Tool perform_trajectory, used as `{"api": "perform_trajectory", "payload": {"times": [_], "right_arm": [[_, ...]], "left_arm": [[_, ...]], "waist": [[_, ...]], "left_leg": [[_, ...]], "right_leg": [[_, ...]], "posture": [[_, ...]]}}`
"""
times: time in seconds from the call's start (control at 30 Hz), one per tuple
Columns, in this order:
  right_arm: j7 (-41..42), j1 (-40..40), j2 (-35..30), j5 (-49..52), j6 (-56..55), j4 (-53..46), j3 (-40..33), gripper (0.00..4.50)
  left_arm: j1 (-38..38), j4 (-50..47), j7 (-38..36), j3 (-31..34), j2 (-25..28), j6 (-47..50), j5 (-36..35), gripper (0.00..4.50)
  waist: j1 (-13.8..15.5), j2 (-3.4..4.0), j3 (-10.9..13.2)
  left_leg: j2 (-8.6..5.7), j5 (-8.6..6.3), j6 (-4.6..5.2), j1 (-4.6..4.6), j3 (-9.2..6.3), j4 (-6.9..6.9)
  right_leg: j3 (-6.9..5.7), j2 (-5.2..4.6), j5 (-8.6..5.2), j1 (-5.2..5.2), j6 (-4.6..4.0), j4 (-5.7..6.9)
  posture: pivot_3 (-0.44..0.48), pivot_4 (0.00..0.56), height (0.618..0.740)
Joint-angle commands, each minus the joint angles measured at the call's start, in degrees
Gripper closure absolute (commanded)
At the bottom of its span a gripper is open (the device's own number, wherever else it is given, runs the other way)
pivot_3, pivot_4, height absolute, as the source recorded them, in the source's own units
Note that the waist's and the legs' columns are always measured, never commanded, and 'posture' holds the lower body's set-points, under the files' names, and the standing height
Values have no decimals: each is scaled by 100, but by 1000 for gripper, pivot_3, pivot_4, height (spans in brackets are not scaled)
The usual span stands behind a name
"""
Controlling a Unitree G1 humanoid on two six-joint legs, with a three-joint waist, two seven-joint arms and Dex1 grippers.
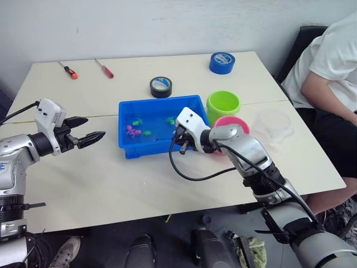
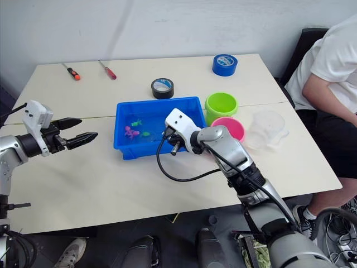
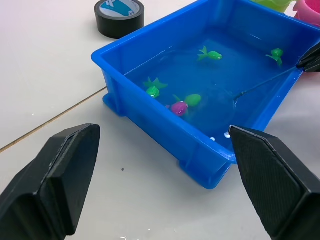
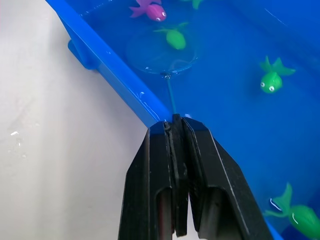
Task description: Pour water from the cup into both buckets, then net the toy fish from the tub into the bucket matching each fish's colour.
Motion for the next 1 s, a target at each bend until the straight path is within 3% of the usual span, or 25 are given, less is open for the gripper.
{"api": "perform_trajectory", "payload": {"times": [0.03, 0.53, 1.0], "right_arm": [[-35, -157, 191, -26, -154, 28, 7, 4500], [-194, -254, 439, 362, 209, -162, -717, 4500], [-135, 99, -159, 726, 647, -1039, -1105, 4500]], "left_arm": [[50, -245, 31, 248, 137, 29, -113, 26], [-3, -205, 14, 229, 134, 11, -105, 26], [-143, -93, -251, 184, 80, -204, -192, 26]], "waist": [[-3, 0, 0], [-8, 0, 0], [1, 0, 0]], "left_leg": [[0, 0, 0, 0, 0, 0], [-1, -1, 0, 0, 0, -8], [-5, -2, 2, -2, 1, -21]], "right_leg": [[0, 0, 0, 0, 0, 0], [-2, -7, 0, 0, 0, -7], [-3, -13, 0, -2, 0, -19]], "posture": [[0, 150, 731], [0, 150, 731], [0, 150, 731]]}}
